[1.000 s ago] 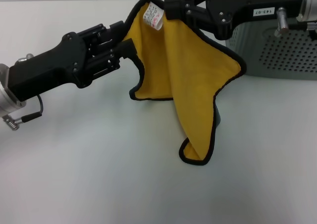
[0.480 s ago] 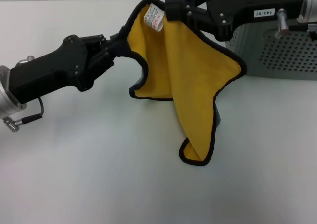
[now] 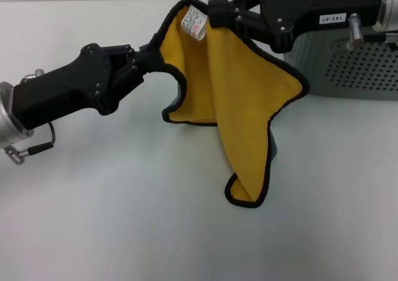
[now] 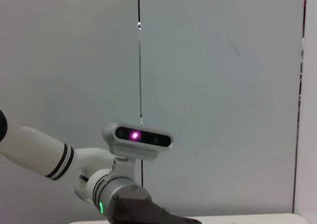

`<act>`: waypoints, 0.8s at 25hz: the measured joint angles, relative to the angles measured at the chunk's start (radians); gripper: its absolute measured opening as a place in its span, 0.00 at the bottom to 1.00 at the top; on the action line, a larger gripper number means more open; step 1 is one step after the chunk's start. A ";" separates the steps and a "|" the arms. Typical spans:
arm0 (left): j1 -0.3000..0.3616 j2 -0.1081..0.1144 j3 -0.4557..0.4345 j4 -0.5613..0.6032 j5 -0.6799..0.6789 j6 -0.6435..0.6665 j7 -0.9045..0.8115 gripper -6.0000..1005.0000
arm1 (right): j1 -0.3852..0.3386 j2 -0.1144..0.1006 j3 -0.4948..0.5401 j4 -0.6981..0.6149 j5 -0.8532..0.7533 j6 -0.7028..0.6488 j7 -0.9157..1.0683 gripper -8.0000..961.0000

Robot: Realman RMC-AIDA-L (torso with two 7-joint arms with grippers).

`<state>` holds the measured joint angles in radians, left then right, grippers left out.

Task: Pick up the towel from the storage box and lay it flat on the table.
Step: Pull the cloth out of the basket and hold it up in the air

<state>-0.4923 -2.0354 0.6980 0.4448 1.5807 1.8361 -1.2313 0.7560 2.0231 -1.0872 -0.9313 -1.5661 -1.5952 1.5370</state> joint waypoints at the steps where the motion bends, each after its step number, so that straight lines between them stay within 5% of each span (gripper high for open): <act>1: 0.000 0.000 0.000 0.000 0.000 0.002 0.003 0.04 | -0.002 0.000 0.001 0.001 0.002 0.001 0.000 0.12; 16: 0.008 0.029 -0.010 0.002 -0.092 0.127 0.012 0.04 | -0.047 -0.003 -0.023 0.022 0.043 -0.015 0.037 0.13; 20: 0.017 0.049 -0.011 0.011 -0.144 0.169 0.015 0.03 | -0.090 -0.003 -0.029 0.017 0.042 -0.036 0.011 0.31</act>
<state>-0.4750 -1.9864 0.6874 0.4560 1.4372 2.0051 -1.2168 0.6663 2.0205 -1.1163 -0.9144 -1.5241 -1.6314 1.5476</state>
